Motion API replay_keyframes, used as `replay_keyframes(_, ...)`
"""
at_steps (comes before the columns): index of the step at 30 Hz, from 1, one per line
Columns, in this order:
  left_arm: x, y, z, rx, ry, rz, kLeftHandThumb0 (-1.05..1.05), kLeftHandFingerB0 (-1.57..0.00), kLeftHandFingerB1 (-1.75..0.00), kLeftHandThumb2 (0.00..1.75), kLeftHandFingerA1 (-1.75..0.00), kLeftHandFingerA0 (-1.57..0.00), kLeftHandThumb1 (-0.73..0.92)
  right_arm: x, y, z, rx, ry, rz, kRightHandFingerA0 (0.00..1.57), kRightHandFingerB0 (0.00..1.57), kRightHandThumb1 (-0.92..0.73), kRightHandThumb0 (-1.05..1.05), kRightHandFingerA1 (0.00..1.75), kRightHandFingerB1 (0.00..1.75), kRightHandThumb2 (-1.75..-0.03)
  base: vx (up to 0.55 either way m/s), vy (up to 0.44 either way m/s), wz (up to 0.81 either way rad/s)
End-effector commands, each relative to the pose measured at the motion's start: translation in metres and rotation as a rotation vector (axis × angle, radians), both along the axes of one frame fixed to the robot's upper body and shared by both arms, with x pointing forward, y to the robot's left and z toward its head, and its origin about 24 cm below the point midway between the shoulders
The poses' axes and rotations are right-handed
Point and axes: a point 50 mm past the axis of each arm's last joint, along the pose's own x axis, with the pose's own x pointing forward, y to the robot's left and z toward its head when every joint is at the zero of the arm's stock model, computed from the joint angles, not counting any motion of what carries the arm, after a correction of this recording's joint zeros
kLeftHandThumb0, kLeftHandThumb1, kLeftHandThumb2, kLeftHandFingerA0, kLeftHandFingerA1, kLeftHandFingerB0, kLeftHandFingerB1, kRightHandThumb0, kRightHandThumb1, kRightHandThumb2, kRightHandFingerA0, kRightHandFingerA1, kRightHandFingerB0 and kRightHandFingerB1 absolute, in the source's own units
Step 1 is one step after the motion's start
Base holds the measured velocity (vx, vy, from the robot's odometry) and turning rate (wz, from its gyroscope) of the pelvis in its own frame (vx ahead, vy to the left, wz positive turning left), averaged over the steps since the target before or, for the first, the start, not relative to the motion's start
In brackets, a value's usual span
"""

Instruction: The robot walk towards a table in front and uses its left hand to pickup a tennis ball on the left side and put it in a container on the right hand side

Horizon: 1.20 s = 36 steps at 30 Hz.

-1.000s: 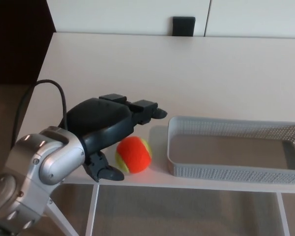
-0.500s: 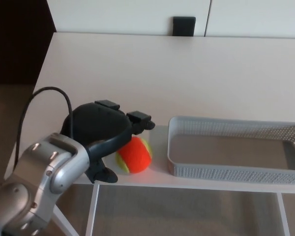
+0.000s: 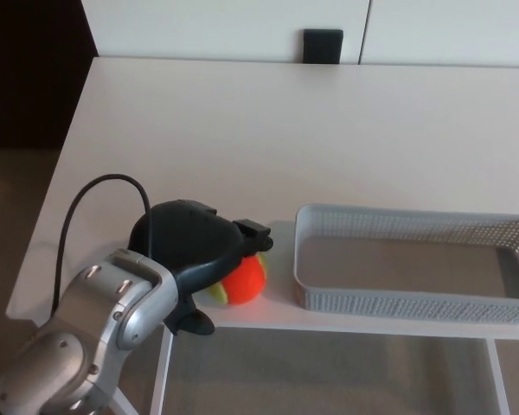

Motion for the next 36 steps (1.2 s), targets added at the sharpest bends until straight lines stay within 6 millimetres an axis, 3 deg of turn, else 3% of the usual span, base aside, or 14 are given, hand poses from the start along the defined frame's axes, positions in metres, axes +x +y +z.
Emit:
replay_keyframes(1,0.003,0.002,-0.002,0.043,-0.024,-0.003,-0.48,-0.31,-0.4,0.67,-0.46,-0.37,0.34,0.001,-0.001,0.001,0.005,-0.003,-0.02,0.43,0.29,-0.56,-0.4,0.48,0.35,-0.56,0.0,0.0,0.0)
replay_keyframes(2,0.004,0.001,-0.001,0.049,-0.031,-0.006,-0.43,-0.37,-0.33,0.53,-0.36,-0.39,0.39,0.002,-0.002,0.001,0.009,-0.001,-0.021,0.42,0.28,-0.56,-0.4,0.47,0.34,-0.56,0.0,0.0,0.0)
replay_keyframes(3,0.005,0.001,-0.001,0.053,-0.036,-0.007,-0.51,-0.35,-0.38,0.62,-0.42,-0.37,0.35,0.002,-0.002,0.001,0.008,0.001,-0.021,0.42,0.28,-0.56,-0.41,0.46,0.34,-0.56,0.0,0.0,0.0)
replay_keyframes(19,0.01,-0.003,0.001,0.037,-0.099,-0.039,-0.5,-0.32,-0.39,0.64,-0.46,-0.45,0.36,0.005,0.0,0.003,0.002,-0.019,0.015,0.43,0.27,-0.57,-0.43,0.49,0.35,-0.56,0.0,0.0,0.0)
replay_keyframes(22,0.01,-0.007,0.0,0.023,-0.096,-0.047,-0.52,-0.27,-0.4,0.68,-0.58,-0.65,0.37,0.006,0.0,0.004,0.006,-0.025,0.011,0.42,0.26,-0.57,-0.41,0.49,0.35,-0.57,0.0,0.0,0.0)
replay_keyframes(23,0.011,-0.01,-0.001,0.016,-0.09,-0.049,-0.52,-0.29,-0.41,0.68,-0.63,-0.8,0.37,0.006,0.0,0.004,0.008,-0.028,0.008,0.43,0.26,-0.57,-0.41,0.49,0.35,-0.57,0.0,0.0,0.0)
replay_keyframes(24,0.011,-0.01,-0.001,0.014,-0.089,-0.05,-0.52,-0.29,-0.41,0.68,-0.63,-0.8,0.37,0.007,0.0,0.004,0.008,-0.028,0.007,0.43,0.26,-0.57,-0.41,0.49,0.35,-0.57,0.0,0.0,0.0)
replay_keyframes(25,0.01,-0.014,-0.004,-0.004,-0.076,-0.044,-0.44,-0.37,-0.43,0.68,-0.9,-1.05,0.38,0.007,0.001,0.004,0.012,-0.026,0.008,0.42,0.26,-0.58,-0.41,0.47,0.35,-0.57,0.0,0.0,0.0)
replay_keyframes(26,0.01,-0.017,-0.007,-0.004,-0.064,-0.041,-0.36,-0.47,-0.35,0.54,-0.89,-1.08,0.47,0.007,0.001,0.004,0.016,-0.026,0.007,0.42,0.26,-0.57,-0.41,0.48,0.35,-0.57,0.0,0.0,0.0)
replay_keyframes(27,0.01,-0.019,-0.008,0.006,-0.056,-0.04,-0.36,-0.47,-0.35,0.54,-0.89,-1.08,0.47,0.007,0.001,0.004,0.019,-0.027,0.006,0.42,0.26,-0.57,-0.41,0.48,0.35,-0.57,0.0,0.0,0.0)
replay_keyframes(28,0.013,-0.024,-0.015,0.08,-0.017,-0.035,-0.31,-0.6,-0.38,0.57,-1.07,-0.89,0.57,0.007,0.001,0.004,0.017,-0.023,0.001,0.43,0.27,-0.57,-0.41,0.47,0.34,-0.56,0.0,0.0,0.0)
replay_keyframes(31,0.015,-0.03,-0.022,0.138,0.028,-0.022,-0.28,-0.66,-0.4,0.57,-0.95,-0.91,0.56,0.007,0.0,0.004,0.014,-0.021,-0.001,0.42,0.27,-0.55,-0.43,0.47,0.34,-0.56,0.0,0.0,0.0)
replay_keyframes(32,0.018,-0.031,-0.025,0.155,0.047,-0.022,-0.29,-0.72,-0.43,0.55,-0.74,-0.95,0.51,0.009,0.002,0.004,0.015,-0.032,-0.003,0.44,0.29,-0.56,-0.42,0.48,0.35,-0.56,0.0,0.0,0.0)
replay_keyframes(36,0.021,-0.033,-0.034,0.194,0.061,-0.016,-0.3,-0.71,-0.45,0.58,-0.75,-0.92,0.58,0.015,0.002,0.006,0.012,-0.041,0.0,0.43,0.29,-0.57,-0.42,0.48,0.35,-0.56,0.0,0.0,0.0)
